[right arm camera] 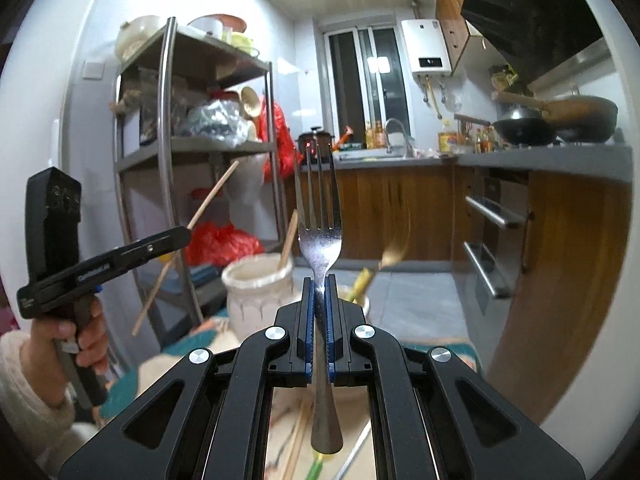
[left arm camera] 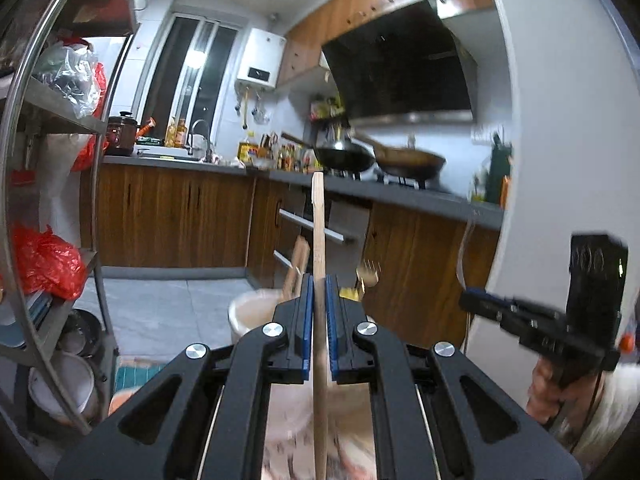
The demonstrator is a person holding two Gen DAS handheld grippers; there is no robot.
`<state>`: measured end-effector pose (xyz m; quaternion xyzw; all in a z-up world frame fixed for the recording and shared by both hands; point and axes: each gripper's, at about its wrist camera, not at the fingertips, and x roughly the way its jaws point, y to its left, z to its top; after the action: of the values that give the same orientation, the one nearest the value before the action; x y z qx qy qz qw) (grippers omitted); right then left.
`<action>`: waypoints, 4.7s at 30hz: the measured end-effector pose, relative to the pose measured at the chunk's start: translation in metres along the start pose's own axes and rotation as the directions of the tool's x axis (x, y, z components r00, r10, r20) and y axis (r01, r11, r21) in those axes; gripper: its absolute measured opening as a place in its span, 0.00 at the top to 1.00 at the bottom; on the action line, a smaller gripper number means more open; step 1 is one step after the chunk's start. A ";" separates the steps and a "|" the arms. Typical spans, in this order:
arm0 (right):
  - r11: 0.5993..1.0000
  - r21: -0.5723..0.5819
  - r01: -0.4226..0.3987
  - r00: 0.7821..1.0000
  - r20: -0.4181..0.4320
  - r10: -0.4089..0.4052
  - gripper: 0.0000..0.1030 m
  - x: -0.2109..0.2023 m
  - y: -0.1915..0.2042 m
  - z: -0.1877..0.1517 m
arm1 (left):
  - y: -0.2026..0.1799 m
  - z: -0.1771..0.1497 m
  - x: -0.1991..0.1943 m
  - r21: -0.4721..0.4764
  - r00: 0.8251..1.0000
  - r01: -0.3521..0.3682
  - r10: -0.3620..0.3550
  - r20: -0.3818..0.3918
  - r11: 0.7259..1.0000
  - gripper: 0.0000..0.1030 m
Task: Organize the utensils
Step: 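Lift the chopstick and silver fork and lower them into the holder cups, then open both tools to release the utensils and pull back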
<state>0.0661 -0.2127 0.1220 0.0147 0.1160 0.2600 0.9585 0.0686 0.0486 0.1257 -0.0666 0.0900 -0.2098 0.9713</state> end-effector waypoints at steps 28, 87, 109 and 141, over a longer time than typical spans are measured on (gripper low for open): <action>0.993 0.117 0.013 0.997 0.078 -0.022 0.94 0.093 -0.019 0.003 | 0.025 -0.013 0.092 -0.005 0.992 -0.111 0.111 0.067 0.994 0.94; 0.996 0.020 0.083 0.986 -0.144 -0.079 0.92 0.125 -0.010 -0.032 | 0.016 -0.032 0.077 0.038 0.987 -0.153 0.150 0.060 0.988 0.93; 0.986 0.063 0.151 0.987 -0.063 -0.147 0.07 0.046 -0.016 -0.027 | 0.002 -0.032 0.001 -0.021 0.957 -0.268 0.269 0.108 0.963 0.05; 0.957 0.056 0.285 0.838 -0.500 -0.220 0.08 0.043 -0.028 -0.110 | -0.016 -0.127 0.005 0.029 0.876 -0.289 0.277 -0.394 0.957 0.05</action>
<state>0.0914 -0.2190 0.0032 -0.0055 0.3714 0.1185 0.9209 0.0415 0.0205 0.0033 -0.0241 0.2956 -0.0731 0.9522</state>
